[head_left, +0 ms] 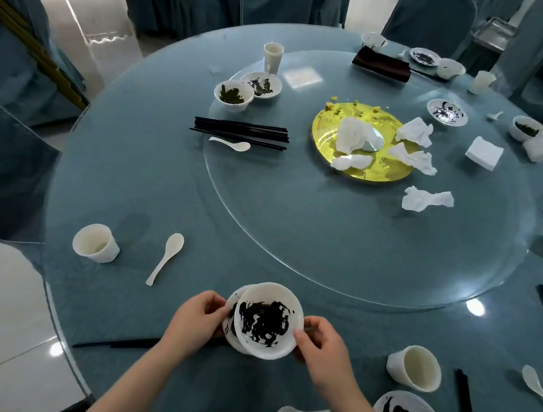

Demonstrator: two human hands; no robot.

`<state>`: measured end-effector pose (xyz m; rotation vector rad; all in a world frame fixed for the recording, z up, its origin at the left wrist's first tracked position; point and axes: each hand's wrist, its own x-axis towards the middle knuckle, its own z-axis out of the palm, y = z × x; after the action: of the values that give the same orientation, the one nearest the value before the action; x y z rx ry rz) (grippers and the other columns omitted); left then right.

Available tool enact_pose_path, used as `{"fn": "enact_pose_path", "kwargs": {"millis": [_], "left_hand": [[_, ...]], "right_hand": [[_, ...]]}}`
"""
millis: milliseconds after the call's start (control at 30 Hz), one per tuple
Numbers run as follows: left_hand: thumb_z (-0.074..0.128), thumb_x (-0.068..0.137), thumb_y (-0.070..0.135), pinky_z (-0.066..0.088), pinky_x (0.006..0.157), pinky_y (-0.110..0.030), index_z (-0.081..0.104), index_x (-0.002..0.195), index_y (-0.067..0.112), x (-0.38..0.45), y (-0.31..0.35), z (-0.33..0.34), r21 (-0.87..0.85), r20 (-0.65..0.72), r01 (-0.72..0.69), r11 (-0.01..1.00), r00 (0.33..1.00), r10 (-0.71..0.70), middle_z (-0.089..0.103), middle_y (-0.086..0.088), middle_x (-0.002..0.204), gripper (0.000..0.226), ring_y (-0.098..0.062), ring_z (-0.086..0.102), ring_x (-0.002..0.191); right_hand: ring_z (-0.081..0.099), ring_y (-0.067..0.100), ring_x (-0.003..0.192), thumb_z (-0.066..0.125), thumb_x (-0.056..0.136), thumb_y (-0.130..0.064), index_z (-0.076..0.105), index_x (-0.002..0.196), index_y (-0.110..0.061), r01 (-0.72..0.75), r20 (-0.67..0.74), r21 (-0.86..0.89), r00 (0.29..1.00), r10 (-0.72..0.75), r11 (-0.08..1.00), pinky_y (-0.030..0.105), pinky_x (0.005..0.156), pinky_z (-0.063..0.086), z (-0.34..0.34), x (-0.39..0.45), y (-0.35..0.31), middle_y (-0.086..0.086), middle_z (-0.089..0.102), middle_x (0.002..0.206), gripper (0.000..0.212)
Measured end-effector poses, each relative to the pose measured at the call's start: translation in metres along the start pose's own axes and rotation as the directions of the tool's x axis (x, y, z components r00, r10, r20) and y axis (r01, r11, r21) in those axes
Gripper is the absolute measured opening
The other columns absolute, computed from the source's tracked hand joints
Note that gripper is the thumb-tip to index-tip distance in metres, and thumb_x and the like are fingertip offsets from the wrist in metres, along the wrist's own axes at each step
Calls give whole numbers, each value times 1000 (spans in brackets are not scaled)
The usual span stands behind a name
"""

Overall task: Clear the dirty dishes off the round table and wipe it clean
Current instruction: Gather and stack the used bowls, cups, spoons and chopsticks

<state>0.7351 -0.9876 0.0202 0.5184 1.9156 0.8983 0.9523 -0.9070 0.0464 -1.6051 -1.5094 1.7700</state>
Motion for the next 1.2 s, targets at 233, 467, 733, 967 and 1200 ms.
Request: {"fn": "enact_pose_path", "kwargs": {"millis": [233,467,733,967,1200], "left_hand": [[67,88,22,59,79,-46,70,82,15,-13,-3,16,-75,88,-3,997,996,9,74,-4,80,10,-23,71,78],[54,98,21,59,79,-49,70,91,7,-21,10,27,-246,105,0,969,994,27,72,-15,89,23,-34,70,87],[62,92,6,58,73,-29,69,98,8,-21,10,35,-215,150,-6,977,988,39,74,-7,93,10,-19,70,85],[70,83,9,55,82,-27,62,100,25,-20,9,48,37,163,-134,990,978,127,70,9,102,25,-4,68,86],[73,77,14,54,87,-27,52,116,31,-19,11,62,201,295,-221,954,943,156,65,14,108,48,0,64,90]], "right_hand": [[68,16,85,67,90,-14,61,96,-19,-9,-87,-3,996,9,1000,33,70,59,4,-4,20,-3,69,92,9],[70,18,80,61,94,-11,67,92,-16,13,-138,26,990,-9,1000,33,64,60,-4,2,16,3,71,89,8],[70,20,78,58,96,-12,68,93,-15,-1,-139,38,990,6,999,35,66,61,-18,5,23,6,72,87,11],[69,20,62,53,99,-18,61,88,-10,-25,-143,-97,990,10,995,33,59,59,-26,8,24,9,69,77,15],[66,25,50,50,100,-29,59,82,-1,-95,-164,-184,984,65,978,34,49,56,-39,11,24,16,67,66,35]]}}
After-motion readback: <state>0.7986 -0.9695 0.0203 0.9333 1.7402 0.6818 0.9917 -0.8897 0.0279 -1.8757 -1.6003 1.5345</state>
